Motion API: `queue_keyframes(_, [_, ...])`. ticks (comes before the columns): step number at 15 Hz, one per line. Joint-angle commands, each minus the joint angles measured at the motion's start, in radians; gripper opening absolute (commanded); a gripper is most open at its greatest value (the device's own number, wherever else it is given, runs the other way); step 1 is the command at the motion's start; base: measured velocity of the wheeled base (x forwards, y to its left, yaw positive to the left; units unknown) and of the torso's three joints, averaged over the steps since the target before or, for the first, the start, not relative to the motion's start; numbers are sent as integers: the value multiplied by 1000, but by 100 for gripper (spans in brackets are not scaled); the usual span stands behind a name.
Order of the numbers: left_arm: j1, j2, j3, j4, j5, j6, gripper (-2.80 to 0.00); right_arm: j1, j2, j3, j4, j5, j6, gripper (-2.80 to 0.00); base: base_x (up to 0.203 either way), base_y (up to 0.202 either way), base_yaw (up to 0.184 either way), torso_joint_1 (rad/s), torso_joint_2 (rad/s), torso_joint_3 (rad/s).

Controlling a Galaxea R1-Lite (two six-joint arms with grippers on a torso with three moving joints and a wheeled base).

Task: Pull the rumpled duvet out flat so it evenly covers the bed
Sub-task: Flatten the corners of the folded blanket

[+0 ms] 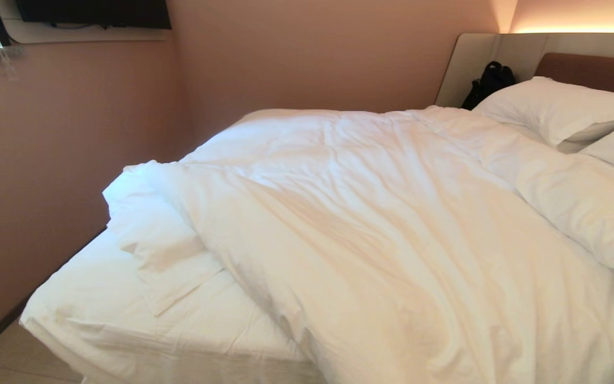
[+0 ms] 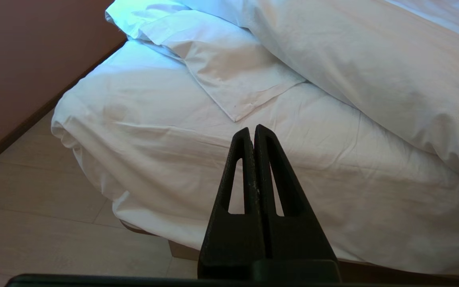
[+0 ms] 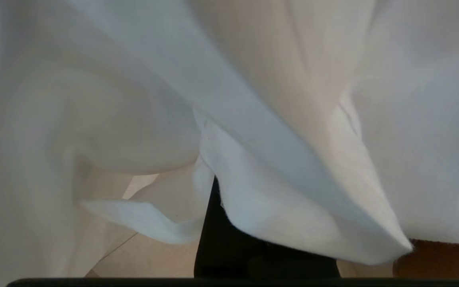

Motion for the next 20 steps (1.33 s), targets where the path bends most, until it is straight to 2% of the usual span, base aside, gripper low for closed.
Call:
queue_keyframes(1, [0,1,0,-1,0,-1,-280,-14,-108,0,88,7,-5,-280,0,0,0,0,0,0])
queue_keyframes(6, [0,1,0,-1,0,-1,-280,-37,-515,0,350,18,-37,-280,0,0,0,0,0,0])
queue_keyframes(10, [0,1,0,-1,1,-1,-280,-40,-819,-5,715,19,-80,-280,0,0,0,0,0,0])
queue_keyframes(12, [0,1,0,-1,1,-1,-280,-41,-871,-5,862,17,-101,-280,0,0,0,0,0,0])
queue_keyframes(19, [0,1,0,-1,1,-1,-280,-41,-961,-1,914,9,-134,-280,0,0,0,0,0,0])
queue_keyframes(20, [0,1,0,-1,1,-1,-280,-40,-986,-2,959,9,-143,-280,0,0,0,0,0,0])
